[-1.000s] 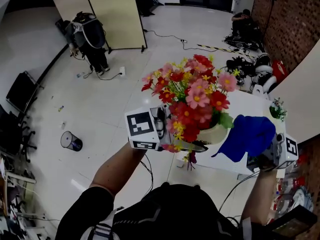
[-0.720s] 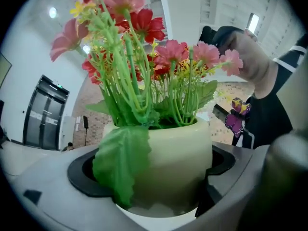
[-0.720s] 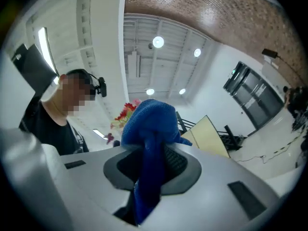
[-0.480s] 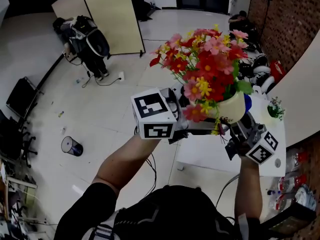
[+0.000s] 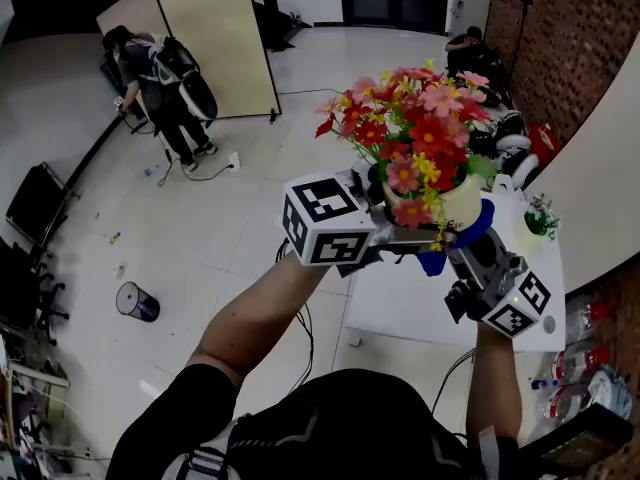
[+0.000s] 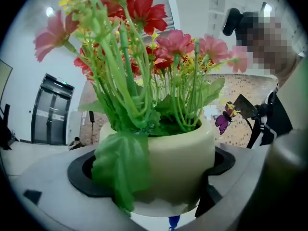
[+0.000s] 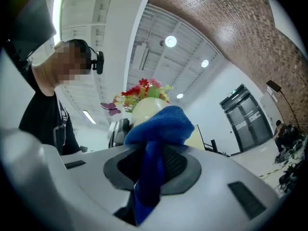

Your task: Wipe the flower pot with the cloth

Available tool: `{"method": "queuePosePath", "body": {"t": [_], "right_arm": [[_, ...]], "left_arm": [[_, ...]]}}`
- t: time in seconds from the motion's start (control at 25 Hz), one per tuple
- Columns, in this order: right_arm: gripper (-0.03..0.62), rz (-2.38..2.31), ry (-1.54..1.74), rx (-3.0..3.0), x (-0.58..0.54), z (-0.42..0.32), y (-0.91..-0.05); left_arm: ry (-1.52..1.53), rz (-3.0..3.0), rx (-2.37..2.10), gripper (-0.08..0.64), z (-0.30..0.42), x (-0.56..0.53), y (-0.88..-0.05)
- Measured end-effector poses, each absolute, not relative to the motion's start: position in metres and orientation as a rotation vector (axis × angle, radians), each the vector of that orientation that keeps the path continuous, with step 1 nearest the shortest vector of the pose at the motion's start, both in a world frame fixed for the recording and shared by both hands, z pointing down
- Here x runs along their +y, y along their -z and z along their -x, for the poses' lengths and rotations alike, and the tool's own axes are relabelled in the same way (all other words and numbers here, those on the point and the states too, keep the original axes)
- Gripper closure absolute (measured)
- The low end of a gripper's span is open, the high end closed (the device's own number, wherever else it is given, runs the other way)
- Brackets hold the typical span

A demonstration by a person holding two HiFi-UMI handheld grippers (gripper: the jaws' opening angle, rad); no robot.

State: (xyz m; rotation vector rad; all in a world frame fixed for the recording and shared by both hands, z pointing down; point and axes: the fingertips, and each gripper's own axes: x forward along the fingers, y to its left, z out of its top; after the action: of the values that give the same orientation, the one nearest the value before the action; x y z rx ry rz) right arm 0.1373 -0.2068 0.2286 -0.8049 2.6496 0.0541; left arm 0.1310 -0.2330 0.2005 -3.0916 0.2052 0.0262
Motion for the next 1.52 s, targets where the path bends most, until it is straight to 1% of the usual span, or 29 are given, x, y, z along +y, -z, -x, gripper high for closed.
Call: {"method": "queuePosePath", "body": {"t": [0.16, 0.28, 0.52, 0.8, 1.04, 1.16, 1.28, 1.4, 1.52], "right_arm": [[0.528, 0.75, -0.124, 2.671, -0.181, -0.137, -0.223], [0.528, 0.689, -0.086, 2.639, -0.172, -0.147, -0.229], [0.528, 0.92, 0.003, 2.562, -0.221, -0.194, -0.25], [0.528, 0.87, -0.029, 2.588, -0.237, -0.169, -0.23], [0.528, 0.738, -0.05, 2.586, -0.21, -0.149, -0.223], [0.528, 0.756, -0.067, 2.595, -0.196, -0.138, -0.216], [0.528, 0.794, -0.069, 2.594, -0.189, -0.141, -0.22], [0.528, 0.734, -0.03, 2.564, -0.176, -0.144, -0.223], [0.528, 0.703, -0.06, 2.54, -0.17, -0.141, -0.215]], "left_arm": [[-0.032, 3.12, 0.176, -0.009, -0.135, -0.236, -0.203], [-0.028, 3.12, 0.188, -0.009, -0.139, -0.24, -0.204], [-0.079, 3.1, 0.075, -0.009, -0.146, -0.216, -0.19], [-0.055, 3.093, 0.075, -0.009, -0.152, -0.208, -0.192], [-0.048, 3.125, 0.198, -0.009, -0.131, -0.231, -0.2], [-0.058, 3.135, 0.229, -0.009, -0.127, -0.239, -0.202], [-0.058, 3.124, 0.228, -0.009, -0.129, -0.24, -0.204], [-0.048, 3.106, 0.281, -0.009, -0.127, -0.25, -0.205], [-0.035, 3.079, 0.291, -0.009, -0.119, -0.253, -0.202]]}}
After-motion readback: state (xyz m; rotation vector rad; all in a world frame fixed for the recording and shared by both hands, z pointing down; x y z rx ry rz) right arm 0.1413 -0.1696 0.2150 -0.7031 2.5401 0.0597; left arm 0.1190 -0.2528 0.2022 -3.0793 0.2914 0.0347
